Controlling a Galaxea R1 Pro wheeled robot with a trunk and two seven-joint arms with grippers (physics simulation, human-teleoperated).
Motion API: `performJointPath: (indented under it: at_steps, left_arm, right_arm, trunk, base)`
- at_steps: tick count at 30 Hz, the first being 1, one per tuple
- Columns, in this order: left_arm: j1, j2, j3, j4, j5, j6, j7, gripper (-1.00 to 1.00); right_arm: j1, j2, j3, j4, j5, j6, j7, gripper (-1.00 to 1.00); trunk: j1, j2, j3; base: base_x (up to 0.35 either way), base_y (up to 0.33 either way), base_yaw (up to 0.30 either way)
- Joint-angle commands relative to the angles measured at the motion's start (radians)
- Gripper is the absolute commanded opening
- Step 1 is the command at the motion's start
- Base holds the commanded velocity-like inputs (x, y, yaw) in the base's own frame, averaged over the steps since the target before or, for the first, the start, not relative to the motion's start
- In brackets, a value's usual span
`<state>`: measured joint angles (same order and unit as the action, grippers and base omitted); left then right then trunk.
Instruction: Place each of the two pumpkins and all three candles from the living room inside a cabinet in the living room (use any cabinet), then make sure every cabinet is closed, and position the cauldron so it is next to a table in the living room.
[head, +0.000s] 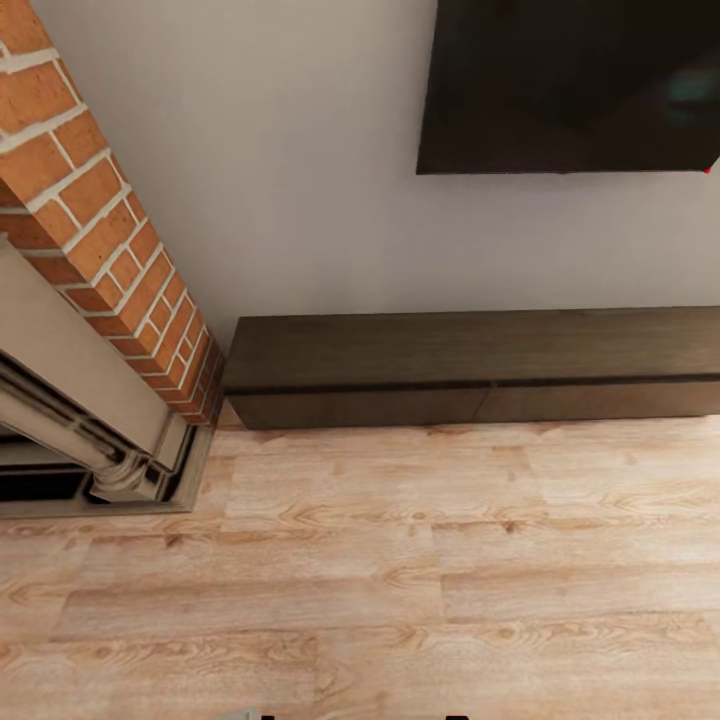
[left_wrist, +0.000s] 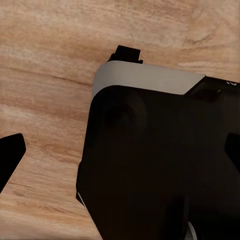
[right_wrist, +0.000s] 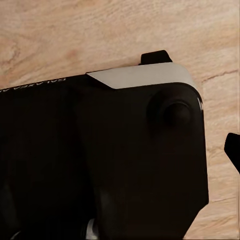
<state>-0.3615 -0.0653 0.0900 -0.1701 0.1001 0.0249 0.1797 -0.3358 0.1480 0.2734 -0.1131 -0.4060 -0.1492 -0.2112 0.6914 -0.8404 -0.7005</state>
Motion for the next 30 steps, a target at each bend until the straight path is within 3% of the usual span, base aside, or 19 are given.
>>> performJointPath:
  at_steps: [1,26,30]
  left_arm:
    - [0.000,-0.001,0.005,-0.002,0.007,0.003,0.001,1.00]
    - [-0.001,0.001,0.006,-0.002,0.007,0.003,0.001,1.00]
    - [-0.001,0.002,0.004,-0.007,0.007,0.005,-0.002,1.00]
  right_arm:
    - [0.000,0.000,0.009,0.010,-0.008,-0.005,-0.004,1.00]
    - [0.000,0.000,0.003,0.026,-0.023,-0.010,-0.007,1.00]
    - [-0.001,-0.037,-0.011,0.020,-0.052,-0.013,-0.003,1.00]
  trunk:
    - [0.000,-0.001,-0.001]
    - [0.000,-0.001,-0.001]
    - [0.000,-0.001,-0.001]
  base:
    - [0.002,0.002,0.000]
    - [0.065,0.004,0.000]
    - [0.022,0.000,0.000]
